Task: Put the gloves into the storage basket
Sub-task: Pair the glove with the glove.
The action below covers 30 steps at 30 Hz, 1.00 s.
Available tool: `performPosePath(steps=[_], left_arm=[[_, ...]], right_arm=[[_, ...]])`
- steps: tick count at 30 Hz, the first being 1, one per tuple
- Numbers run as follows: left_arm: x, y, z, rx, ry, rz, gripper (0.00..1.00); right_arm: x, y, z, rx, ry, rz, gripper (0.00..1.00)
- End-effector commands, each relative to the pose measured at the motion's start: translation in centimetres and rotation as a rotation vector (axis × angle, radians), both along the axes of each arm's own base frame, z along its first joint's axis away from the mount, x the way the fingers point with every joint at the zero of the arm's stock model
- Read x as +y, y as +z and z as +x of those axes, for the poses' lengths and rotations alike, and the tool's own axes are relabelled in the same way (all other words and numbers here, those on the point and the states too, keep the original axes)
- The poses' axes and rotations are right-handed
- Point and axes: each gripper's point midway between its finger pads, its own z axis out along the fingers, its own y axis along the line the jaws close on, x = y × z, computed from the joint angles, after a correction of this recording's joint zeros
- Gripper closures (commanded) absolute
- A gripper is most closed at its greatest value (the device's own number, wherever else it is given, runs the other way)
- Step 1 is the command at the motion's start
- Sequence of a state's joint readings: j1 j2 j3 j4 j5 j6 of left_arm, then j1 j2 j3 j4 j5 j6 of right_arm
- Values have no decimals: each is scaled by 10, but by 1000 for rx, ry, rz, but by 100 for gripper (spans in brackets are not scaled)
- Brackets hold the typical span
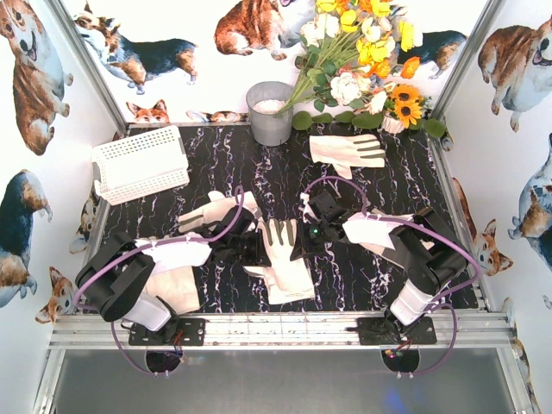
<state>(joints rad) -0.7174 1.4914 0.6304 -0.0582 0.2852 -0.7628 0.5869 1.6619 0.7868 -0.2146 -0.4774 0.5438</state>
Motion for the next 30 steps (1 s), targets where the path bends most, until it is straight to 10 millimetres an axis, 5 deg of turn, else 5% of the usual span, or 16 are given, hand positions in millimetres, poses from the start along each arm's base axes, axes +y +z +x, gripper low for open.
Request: performPosePath(steps=[1,8,15,22,30], left_arm=[[24,-35,-17,55,9,113,89],[30,-40,-23,68,14,128,89],[31,-37,-23,63,13,126,89],[28,-34,-21,53,14,113,89],[25,-30,-19,40,14,97,88]], right_arm=[[-24,-15,3,-32,-14,-128,100],[-35,35,7,-136,-2,-142,67],[-49,69,8,-188,-51,-97,59],[-17,54,-10,-55,-36,79,74],[-29,11,-5,-9,-69,-44,79]])
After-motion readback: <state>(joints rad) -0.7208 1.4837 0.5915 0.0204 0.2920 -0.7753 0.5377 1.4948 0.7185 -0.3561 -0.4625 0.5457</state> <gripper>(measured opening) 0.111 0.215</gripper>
